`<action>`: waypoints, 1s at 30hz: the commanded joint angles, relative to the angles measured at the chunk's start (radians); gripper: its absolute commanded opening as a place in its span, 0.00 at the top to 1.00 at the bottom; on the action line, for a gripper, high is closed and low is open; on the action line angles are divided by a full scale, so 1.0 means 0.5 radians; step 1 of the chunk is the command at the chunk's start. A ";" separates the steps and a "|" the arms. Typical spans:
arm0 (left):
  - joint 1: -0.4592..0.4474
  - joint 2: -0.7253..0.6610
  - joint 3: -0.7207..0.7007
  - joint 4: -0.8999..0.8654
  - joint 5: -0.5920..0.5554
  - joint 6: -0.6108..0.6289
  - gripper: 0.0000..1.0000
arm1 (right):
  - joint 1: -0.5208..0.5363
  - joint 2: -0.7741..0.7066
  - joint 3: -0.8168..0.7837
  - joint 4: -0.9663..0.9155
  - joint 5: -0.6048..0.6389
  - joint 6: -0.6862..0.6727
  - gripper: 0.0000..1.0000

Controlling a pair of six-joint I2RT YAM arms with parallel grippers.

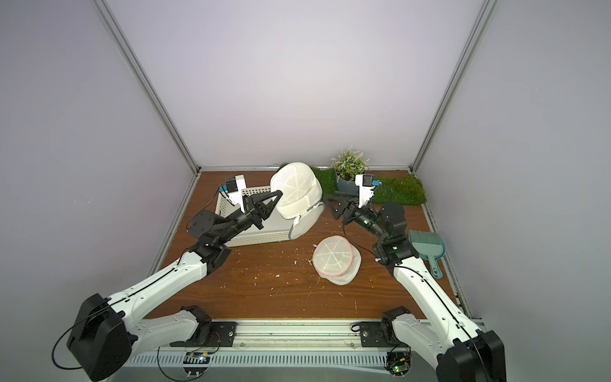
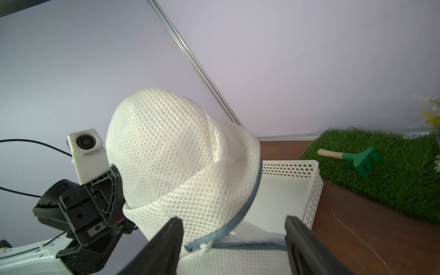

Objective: Turn the laundry bag inside out
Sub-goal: Turn over the laundry bag.

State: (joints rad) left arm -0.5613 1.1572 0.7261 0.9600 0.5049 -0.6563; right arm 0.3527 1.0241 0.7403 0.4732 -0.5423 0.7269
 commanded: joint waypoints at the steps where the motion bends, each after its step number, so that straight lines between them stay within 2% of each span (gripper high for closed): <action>1: 0.014 0.014 -0.010 0.221 -0.017 -0.148 1.00 | 0.039 0.040 0.002 0.482 -0.113 0.288 0.27; 4: 0.015 0.031 -0.018 0.280 -0.019 -0.203 1.00 | 0.064 0.122 0.003 0.637 -0.144 0.379 0.31; 7: 0.012 0.043 -0.025 0.305 -0.022 -0.240 1.00 | 0.088 0.179 0.007 0.751 -0.153 0.431 0.40; 9: 0.012 0.045 -0.031 0.316 -0.037 -0.254 1.00 | 0.101 0.201 0.004 0.824 -0.163 0.464 0.54; 14: 0.014 0.039 -0.087 0.456 -0.172 -0.354 1.00 | 0.105 0.171 -0.065 0.806 -0.095 0.438 0.98; 18: 0.015 0.084 -0.018 0.579 -0.223 -0.513 1.00 | 0.108 0.168 -0.195 0.894 -0.035 0.417 1.00; 26: 0.002 0.201 0.157 0.865 -0.335 -0.937 1.00 | 0.117 0.498 -0.355 1.156 -0.018 0.141 1.00; 30: -0.048 0.215 0.184 0.870 -0.428 -1.030 1.00 | 0.117 0.623 -0.344 1.350 0.096 0.071 1.00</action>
State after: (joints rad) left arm -0.5705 1.2861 0.7700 1.2411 0.3634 -1.0973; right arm 0.4175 1.3193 0.5663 1.0431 -0.5591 0.8249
